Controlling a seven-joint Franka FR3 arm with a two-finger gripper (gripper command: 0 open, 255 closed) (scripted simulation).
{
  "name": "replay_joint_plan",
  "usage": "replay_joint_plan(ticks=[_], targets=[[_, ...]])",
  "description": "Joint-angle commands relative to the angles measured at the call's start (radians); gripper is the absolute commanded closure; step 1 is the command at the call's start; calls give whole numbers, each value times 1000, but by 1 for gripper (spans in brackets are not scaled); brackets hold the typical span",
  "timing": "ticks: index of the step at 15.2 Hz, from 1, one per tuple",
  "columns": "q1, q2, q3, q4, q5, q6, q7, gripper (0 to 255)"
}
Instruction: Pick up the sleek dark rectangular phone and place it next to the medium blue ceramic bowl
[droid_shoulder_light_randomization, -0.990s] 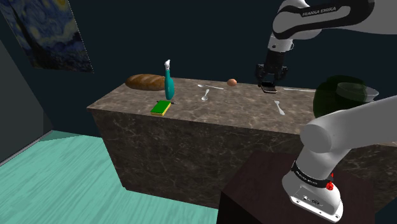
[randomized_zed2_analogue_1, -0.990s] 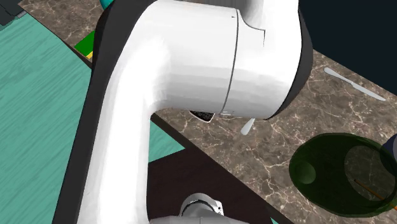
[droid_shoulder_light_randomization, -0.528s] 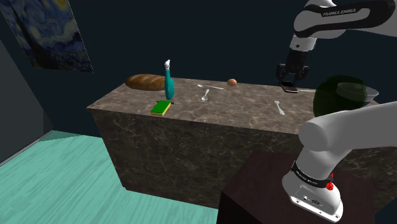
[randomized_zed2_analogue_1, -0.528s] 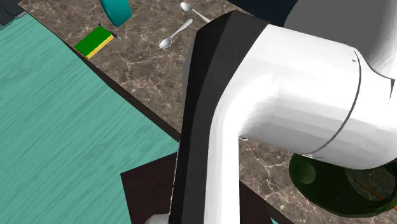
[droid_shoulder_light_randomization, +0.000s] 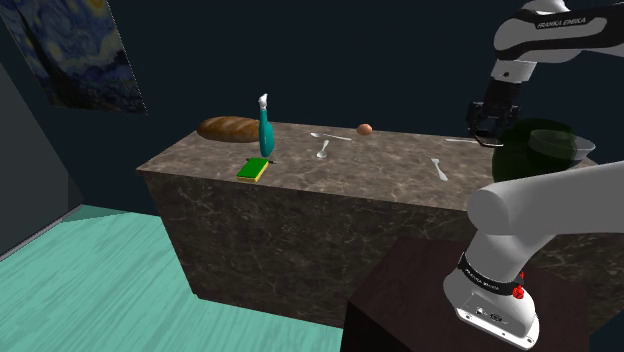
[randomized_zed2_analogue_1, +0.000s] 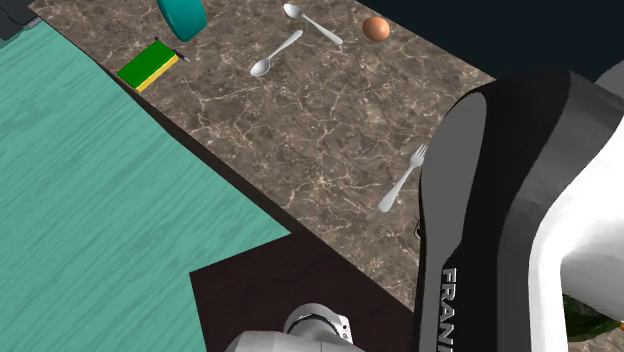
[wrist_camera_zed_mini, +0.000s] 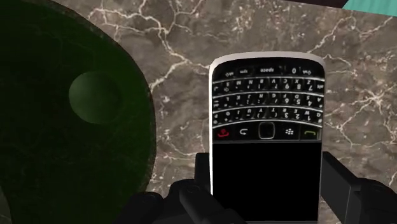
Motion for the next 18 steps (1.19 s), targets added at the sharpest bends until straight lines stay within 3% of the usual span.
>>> replay_joint_plan(ticks=[1,6,11,14,18], targets=[[-16,16,-50,24,-33,-2,-54,255],[-49,69,-165,95,-94,0,-184,255],[-111,175,-250,188,-101,25,-345,255],[-128,250,-312,256,-95,40,-440,255],[-224,405,-339,357,-19,74,-611,255]])
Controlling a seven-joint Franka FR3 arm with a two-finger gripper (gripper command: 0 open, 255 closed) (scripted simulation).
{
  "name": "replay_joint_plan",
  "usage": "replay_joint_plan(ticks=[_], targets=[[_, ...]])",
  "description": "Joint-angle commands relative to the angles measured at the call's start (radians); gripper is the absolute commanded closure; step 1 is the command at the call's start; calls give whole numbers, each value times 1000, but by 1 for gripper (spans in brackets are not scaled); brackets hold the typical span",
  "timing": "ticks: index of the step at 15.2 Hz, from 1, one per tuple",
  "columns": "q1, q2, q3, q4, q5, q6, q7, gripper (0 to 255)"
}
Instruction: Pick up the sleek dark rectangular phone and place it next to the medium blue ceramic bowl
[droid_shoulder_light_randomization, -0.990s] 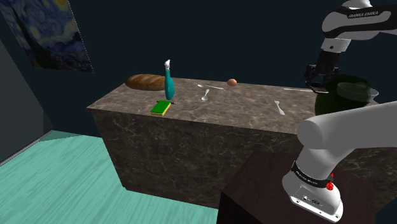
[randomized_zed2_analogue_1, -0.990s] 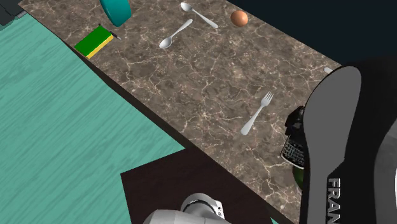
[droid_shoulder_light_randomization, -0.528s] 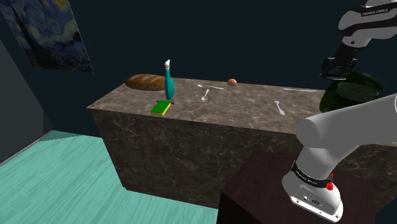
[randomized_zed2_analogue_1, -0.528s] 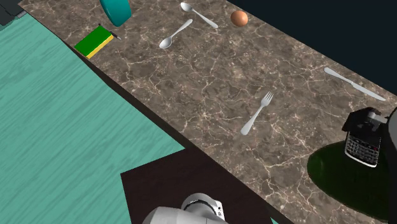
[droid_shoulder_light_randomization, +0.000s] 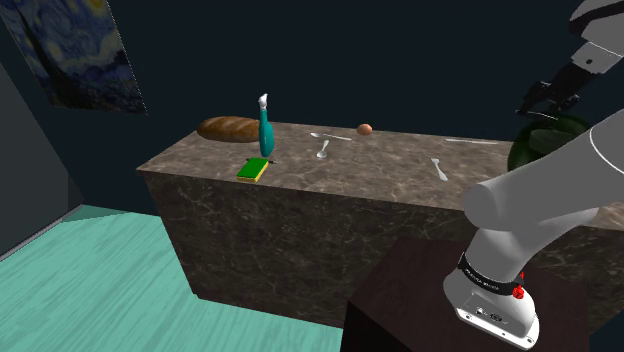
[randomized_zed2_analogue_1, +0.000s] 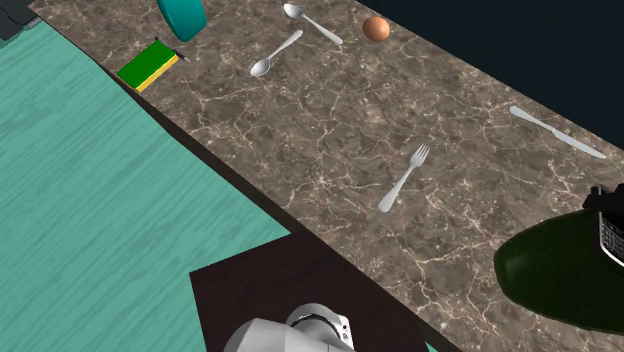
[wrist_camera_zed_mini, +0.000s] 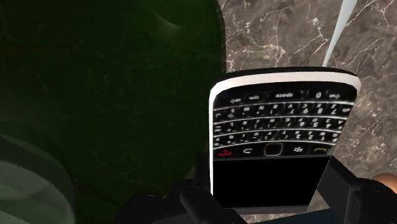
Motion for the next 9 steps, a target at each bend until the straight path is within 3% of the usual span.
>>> replay_joint_plan(ticks=[1,2,7,9], targets=[[0,0,0,0,0,0,0,0],[-13,5,10,0,7,0,-6,0],[-137,-250,190,-142,-255,30,-45,0],[-138,-247,186,-166,-257,57,-45,0]])
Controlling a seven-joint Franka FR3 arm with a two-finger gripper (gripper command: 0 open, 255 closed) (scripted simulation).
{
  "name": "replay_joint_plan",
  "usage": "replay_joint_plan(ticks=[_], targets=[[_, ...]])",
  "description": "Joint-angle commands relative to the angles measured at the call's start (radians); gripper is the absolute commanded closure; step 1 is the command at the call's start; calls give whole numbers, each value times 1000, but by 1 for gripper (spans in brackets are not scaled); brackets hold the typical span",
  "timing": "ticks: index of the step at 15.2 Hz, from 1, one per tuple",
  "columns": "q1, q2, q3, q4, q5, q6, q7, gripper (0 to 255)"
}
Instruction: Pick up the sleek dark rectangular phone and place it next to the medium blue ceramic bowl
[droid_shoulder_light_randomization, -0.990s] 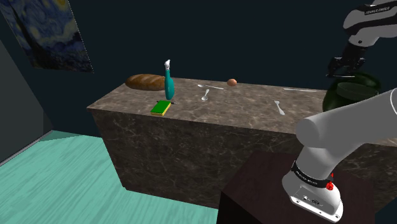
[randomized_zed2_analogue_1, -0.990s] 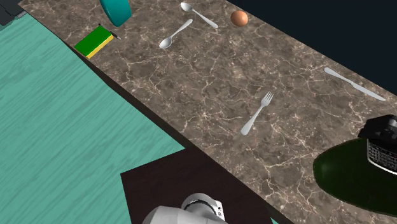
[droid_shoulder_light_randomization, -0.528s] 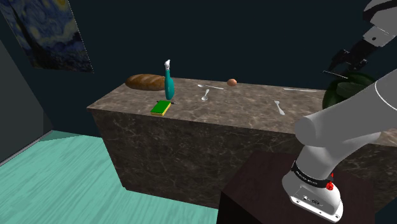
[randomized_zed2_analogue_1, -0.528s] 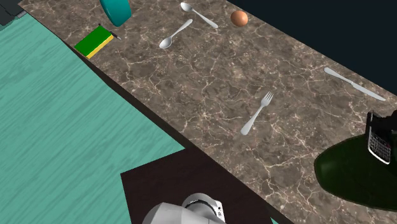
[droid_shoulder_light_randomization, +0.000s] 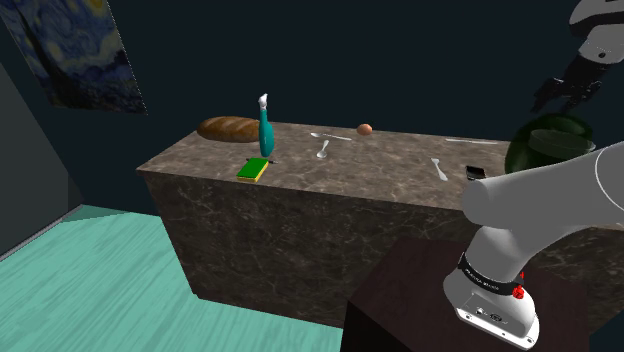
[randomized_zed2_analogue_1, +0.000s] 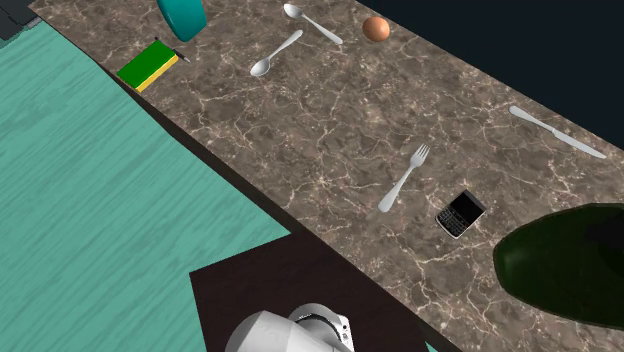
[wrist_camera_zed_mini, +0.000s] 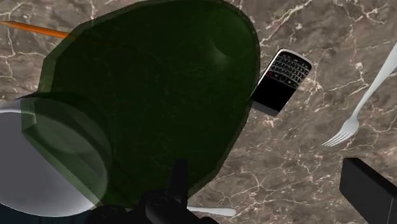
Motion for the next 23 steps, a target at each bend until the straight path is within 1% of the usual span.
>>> replay_joint_plan(ticks=[1,6,13,14,23], targets=[[-6,-10,3,-29,-16,26,-4,0],[-4,2,-11,-81,-21,90,-3,0],[-4,2,-11,-81,-21,90,-3,0],[-4,2,-11,-81,-21,90,-3,255],[-4,3,-11,-81,-21,90,-4,255]])
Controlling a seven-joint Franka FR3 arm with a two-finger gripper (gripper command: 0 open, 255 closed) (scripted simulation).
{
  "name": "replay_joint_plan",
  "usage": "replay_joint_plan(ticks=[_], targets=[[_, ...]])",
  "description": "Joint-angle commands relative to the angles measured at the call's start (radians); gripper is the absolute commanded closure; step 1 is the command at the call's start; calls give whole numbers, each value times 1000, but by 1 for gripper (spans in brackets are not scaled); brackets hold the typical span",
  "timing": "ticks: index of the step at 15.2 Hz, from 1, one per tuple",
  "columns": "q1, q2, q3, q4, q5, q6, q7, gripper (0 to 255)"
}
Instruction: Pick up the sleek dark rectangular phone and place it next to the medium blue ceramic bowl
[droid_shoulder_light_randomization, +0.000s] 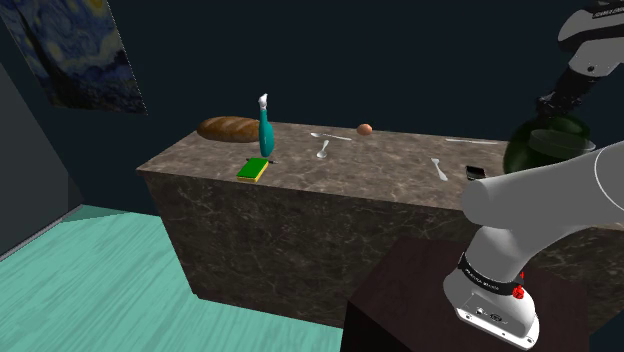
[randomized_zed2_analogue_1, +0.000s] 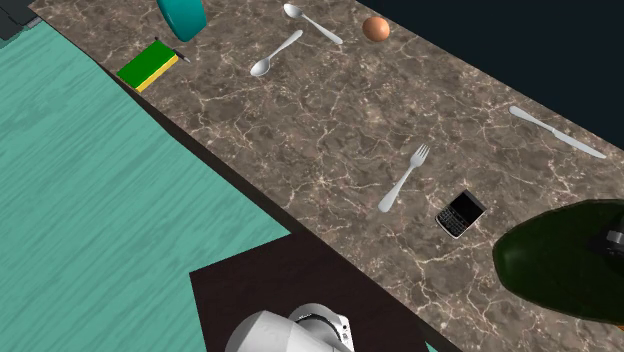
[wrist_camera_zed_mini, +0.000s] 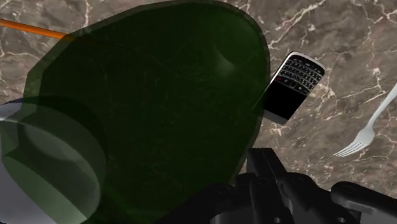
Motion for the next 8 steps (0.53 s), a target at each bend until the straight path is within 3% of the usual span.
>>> replay_joint_plan(ticks=[1,8], targets=[[0,0,0,0,0,0,0,0],[-79,26,121,-235,7,231,207,0]])
